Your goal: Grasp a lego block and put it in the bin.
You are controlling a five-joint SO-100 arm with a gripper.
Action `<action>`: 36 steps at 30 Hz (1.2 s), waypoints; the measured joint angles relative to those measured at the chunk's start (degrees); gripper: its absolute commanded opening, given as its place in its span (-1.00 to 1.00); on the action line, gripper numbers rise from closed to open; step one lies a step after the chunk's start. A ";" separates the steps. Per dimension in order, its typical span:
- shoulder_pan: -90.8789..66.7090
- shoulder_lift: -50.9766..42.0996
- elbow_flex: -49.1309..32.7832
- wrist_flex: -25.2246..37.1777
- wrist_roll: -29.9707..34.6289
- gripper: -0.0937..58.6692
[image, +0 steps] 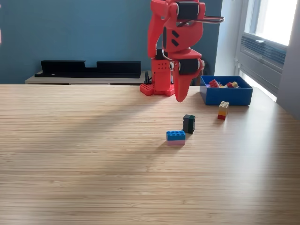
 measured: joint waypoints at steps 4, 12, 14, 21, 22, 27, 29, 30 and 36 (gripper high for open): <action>0.00 -0.09 3.08 -1.76 0.09 -0.98; -0.09 -0.09 5.54 -3.60 0.09 -0.98; -0.09 -0.09 6.06 -4.04 0.09 -0.98; -0.09 -0.09 6.33 -4.48 0.09 -0.98; -0.09 -0.09 6.33 -4.48 0.09 -0.98; -0.09 -0.09 6.33 -4.48 0.09 -0.98; -0.09 -0.09 6.33 -4.48 0.09 -0.98; -0.09 -0.09 6.33 -4.48 0.09 -0.98; -0.09 -0.09 6.33 -4.48 0.09 -0.98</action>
